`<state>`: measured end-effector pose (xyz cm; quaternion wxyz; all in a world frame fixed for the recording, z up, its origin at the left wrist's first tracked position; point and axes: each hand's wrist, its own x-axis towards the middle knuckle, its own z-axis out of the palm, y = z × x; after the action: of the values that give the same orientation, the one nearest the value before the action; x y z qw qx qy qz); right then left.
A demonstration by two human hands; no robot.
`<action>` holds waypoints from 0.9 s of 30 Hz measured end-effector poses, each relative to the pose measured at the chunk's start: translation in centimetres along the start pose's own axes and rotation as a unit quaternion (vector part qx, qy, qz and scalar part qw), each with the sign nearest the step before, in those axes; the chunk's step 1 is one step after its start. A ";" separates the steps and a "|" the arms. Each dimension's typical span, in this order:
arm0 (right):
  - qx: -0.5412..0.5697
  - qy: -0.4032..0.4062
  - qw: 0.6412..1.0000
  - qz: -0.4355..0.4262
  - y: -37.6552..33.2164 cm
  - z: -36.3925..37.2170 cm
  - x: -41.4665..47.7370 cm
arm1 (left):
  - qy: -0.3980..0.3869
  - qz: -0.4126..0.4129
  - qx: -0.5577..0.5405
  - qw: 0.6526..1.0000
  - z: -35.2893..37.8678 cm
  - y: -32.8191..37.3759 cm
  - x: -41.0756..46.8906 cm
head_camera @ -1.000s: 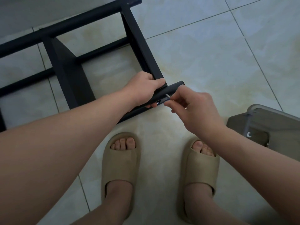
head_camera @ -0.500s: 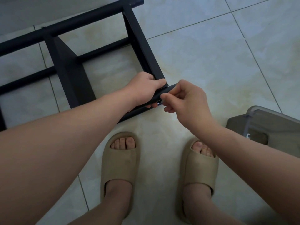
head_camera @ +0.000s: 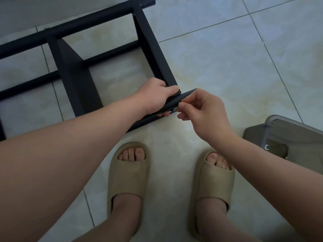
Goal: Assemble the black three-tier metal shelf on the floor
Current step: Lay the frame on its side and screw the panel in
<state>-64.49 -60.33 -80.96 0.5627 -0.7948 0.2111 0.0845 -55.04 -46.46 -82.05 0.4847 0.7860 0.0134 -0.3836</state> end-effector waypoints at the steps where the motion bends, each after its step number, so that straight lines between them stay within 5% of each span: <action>1: -0.016 0.003 1.000 -0.003 -0.1 0.0 0.0 | -0.001 -0.002 -0.003 1.000 -0.1 0.0 0.0; 11: -0.113 0.028 0.993 -0.012 -0.5 0.6 0.1 | 0.001 -0.008 -0.047 0.999 -0.6 -0.2 0.1; 18: -0.077 0.028 0.996 0.040 -1.0 0.5 0.5 | -0.012 -0.007 -0.050 0.999 -1.0 -0.2 0.3; 24: -0.308 0.010 0.939 -0.152 -0.6 -0.5 0.4 | -0.015 -0.007 -0.030 0.999 -0.9 -0.2 0.4; 27: -0.389 -0.003 0.907 -0.160 -0.8 -1.5 1.3 | -0.028 -0.008 -0.031 0.999 -1.1 -0.1 0.4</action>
<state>-63.13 -61.80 -80.20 0.2152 -0.9735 0.0302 0.0711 -54.15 -45.74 -82.08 0.5059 0.7592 0.0178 -0.4090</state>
